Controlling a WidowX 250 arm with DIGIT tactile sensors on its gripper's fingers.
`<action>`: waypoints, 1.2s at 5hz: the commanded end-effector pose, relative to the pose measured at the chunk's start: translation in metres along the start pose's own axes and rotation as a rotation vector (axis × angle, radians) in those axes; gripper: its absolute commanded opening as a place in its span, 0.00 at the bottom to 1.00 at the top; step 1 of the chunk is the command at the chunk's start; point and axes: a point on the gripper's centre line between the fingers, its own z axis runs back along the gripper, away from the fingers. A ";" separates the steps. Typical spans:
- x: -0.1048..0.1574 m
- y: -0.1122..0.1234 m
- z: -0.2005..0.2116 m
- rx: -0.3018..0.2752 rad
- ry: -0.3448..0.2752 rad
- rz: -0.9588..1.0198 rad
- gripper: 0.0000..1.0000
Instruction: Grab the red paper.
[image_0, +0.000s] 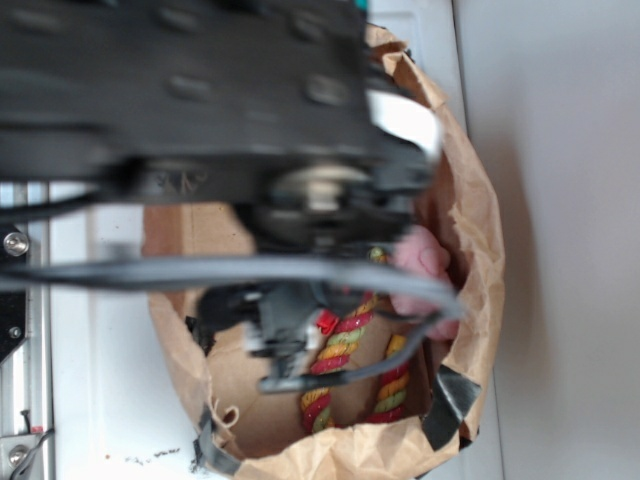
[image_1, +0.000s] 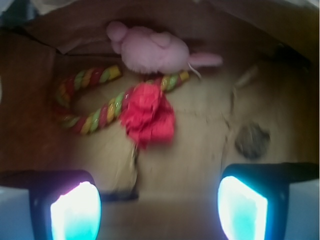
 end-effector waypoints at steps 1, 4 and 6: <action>0.027 0.004 -0.012 0.040 -0.050 -0.107 1.00; 0.034 0.018 -0.013 0.027 -0.063 -0.277 1.00; 0.035 0.019 -0.010 0.024 -0.070 -0.311 1.00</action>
